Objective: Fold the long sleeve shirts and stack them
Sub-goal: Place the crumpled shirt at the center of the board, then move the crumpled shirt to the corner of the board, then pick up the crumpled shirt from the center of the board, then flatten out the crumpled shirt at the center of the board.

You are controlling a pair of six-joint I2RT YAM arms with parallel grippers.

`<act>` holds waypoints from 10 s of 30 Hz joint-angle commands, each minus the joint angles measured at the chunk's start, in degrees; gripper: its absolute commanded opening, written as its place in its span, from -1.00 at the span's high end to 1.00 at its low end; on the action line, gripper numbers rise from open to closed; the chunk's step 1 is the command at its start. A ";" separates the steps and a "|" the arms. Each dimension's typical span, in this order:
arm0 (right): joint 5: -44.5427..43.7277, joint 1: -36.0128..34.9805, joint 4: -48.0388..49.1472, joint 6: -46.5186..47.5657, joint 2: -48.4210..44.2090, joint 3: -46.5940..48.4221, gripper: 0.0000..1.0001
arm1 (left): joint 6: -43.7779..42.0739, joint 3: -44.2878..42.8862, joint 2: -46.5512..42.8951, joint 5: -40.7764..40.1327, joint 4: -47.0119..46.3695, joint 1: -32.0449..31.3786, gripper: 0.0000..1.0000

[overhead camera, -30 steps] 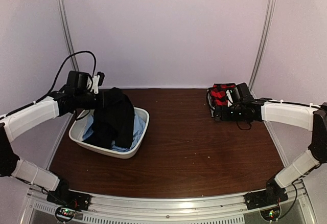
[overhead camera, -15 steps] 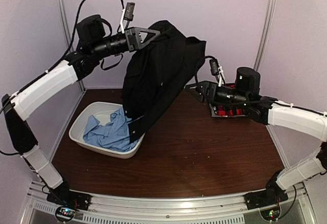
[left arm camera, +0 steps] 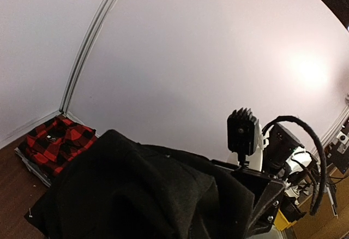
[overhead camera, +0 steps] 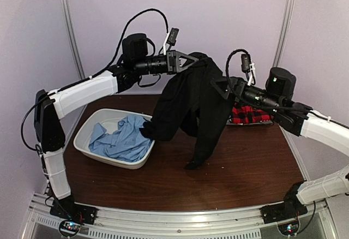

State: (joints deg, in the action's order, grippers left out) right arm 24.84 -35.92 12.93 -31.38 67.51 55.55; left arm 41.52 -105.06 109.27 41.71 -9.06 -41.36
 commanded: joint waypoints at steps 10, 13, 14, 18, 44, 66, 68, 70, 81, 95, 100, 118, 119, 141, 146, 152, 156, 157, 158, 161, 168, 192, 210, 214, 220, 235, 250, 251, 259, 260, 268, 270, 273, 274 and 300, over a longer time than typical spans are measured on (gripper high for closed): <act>-42.04 2.13 -38.92 3.27 -6.39 2.74 -1.00 | 1.95 -10.73 13.48 4.41 -2.22 -7.38 1.00; -42.35 2.42 -40.62 3.42 -6.31 2.70 -1.00 | 1.82 -10.75 14.96 3.66 -1.32 -8.17 1.00; -42.67 2.45 -41.15 3.50 -6.07 2.91 -1.00 | 1.81 -10.27 15.47 3.23 -1.10 -8.25 1.00; -43.11 2.54 -42.06 4.13 -4.94 3.42 -1.00 | -0.01 -8.77 16.49 1.68 1.44 -8.23 1.00; -33.96 2.30 -39.43 7.43 -3.17 -2.30 -1.00 | -12.38 41.51 -26.24 -50.89 33.83 -8.43 -0.66; -28.86 1.45 -34.24 6.83 0.18 -5.28 -1.00 | -3.38 45.32 -15.23 -69.23 43.74 -19.52 0.13; -28.66 1.46 -34.01 6.69 0.21 -5.64 -1.00 | -3.66 44.88 -14.37 -69.09 43.81 -18.89 0.29; -28.24 1.38 -33.78 6.51 0.34 -5.86 -1.00 | -4.36 44.77 -13.82 -68.99 43.68 -17.91 0.42; -27.68 1.35 -33.08 6.63 0.61 -6.71 -0.99 | -9.20 47.31 -16.16 -63.55 37.77 -5.25 0.78; -26.78 1.32 -31.57 6.72 -0.15 -8.80 -1.00 | -12.96 29.29 -2.58 -53.20 30.42 13.42 0.88; -26.32 1.25 -31.21 6.64 -0.25 -9.48 -1.00 | -8.72 20.75 5.04 -51.54 26.92 18.92 0.94; -25.48 1.30 -30.17 5.82 -1.64 -11.30 -1.00 | -11.27 -10.55 21.77 -38.43 27.59 25.46 -0.28; -25.23 1.29 -30.03 5.80 -1.41 -11.19 -1.00 | -13.41 -8.77 19.97 -39.03 28.31 25.46 -0.34; -19.70 0.37 -23.59 4.51 3.48 -12.27 -1.00 | -38.68 17.09 6.91 -61.45 48.91 25.62 -0.37; -19.39 0.02 -22.86 4.14 3.95 -12.81 -1.00 | -37.68 17.46 7.05 -61.28 49.41 25.72 0.14; -19.70 -0.10 -22.96 4.04 3.34 -13.23 -1.00 | -32.68 18.38 6.06 -56.48 49.21 26.34 0.47; -19.68 -0.13 -23.09 3.99 3.16 -13.06 -1.00 | -29.38 18.46 5.20 -52.76 47.73 28.62 0.60; -19.66 -0.13 -23.10 4.06 3.22 -13.05 -1.00 | -28.82 18.40 4.98 -51.99 47.11 29.27 0.62; -19.66 -0.11 -23.23 4.09 3.29 -12.97 -1.00 | -28.48 18.29 4.90 -51.19 46.35 29.99 0.62; -19.63 -0.23 -23.30 4.13 3.49 -12.75 -1.00 | -27.06 16.07 5.92 -48.64 45.35 32.62 0.63; -19.71 -0.64 -24.07 3.87 3.23 -12.63 -1.00 | -24.07 6.49 12.34 -43.30 44.83 38.57 0.66; -25.88 -9.77 -29.28 6.48 0.75 -10.37 -1.00 | -24.17 15.39 -6.71 -30.04 31.40 36.60 -0.57; -32.73 -14.12 -33.86 1.91 9.51 -9.51 -0.87 | -29.25 32.61 -4.91 -21.99 16.08 3.88 -0.59; -32.52 -14.66 -33.53 0.07 8.45 -12.59 -0.84 | -31.60 32.11 -3.12 -23.09 15.67 0.76 -0.59; -30.95 -15.23 -29.57 -1.82 9.85 -16.22 -0.81 | -33.18 31.67 -0.41 -24.50 15.48 -0.95 -0.44; -33.86 -15.58 -29.62 -3.77 11.92 -16.80 -0.75 | -33.70 27.50 2.40 -28.76 15.29 -1.17 0.81; -43.70 -15.93 -31.06 -4.20 19.41 -11.96 -0.26 | -29.77 17.20 -11.38 -22.38 29.40 -1.13 1.00; -44.59 -15.93 -31.84 -4.16 19.30 -11.51 -0.15 | -30.01 16.10 -12.05 -23.24 30.59 -1.17 1.00; -46.43 -15.93 -36.11 -1.69 9.76 -9.28 0.79 | -33.87 9.07 -14.82 -31.05 39.30 -0.92 1.00; -46.26 -15.93 -36.41 -1.30 8.04 -8.93 0.89 | -34.37 8.35 -15.04 -33.03 40.56 -0.91 1.00; -44.84 -13.42 -39.13 3.46 -2.47 -4.23 1.00 | -37.99 3.56 -18.12 -39.14 45.60 -0.39 1.00; -41.22 -12.97 -36.61 4.68 -3.06 -3.97 1.00 | -37.46 2.70 -18.41 -37.22 45.52 -0.38 1.00; -33.74 -13.03 -31.55 5.85 -2.11 -4.17 0.79 | -36.02 2.32 -18.47 -31.37 44.22 -0.38 1.00; -31.82 -13.03 -30.13 5.98 -1.63 -4.22 0.69 | -35.64 2.42 -18.47 -29.34 43.51 -0.38 1.00; -22.26 -18.13 -18.47 6.65 7.63 -0.13 -0.85 | -24.53 8.07 -17.90 -11.71 29.90 -1.88 1.00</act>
State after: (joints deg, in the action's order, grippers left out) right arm 4.80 -52.69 -7.22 -24.97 74.83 53.54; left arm 15.22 -97.47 92.07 28.05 27.68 -42.87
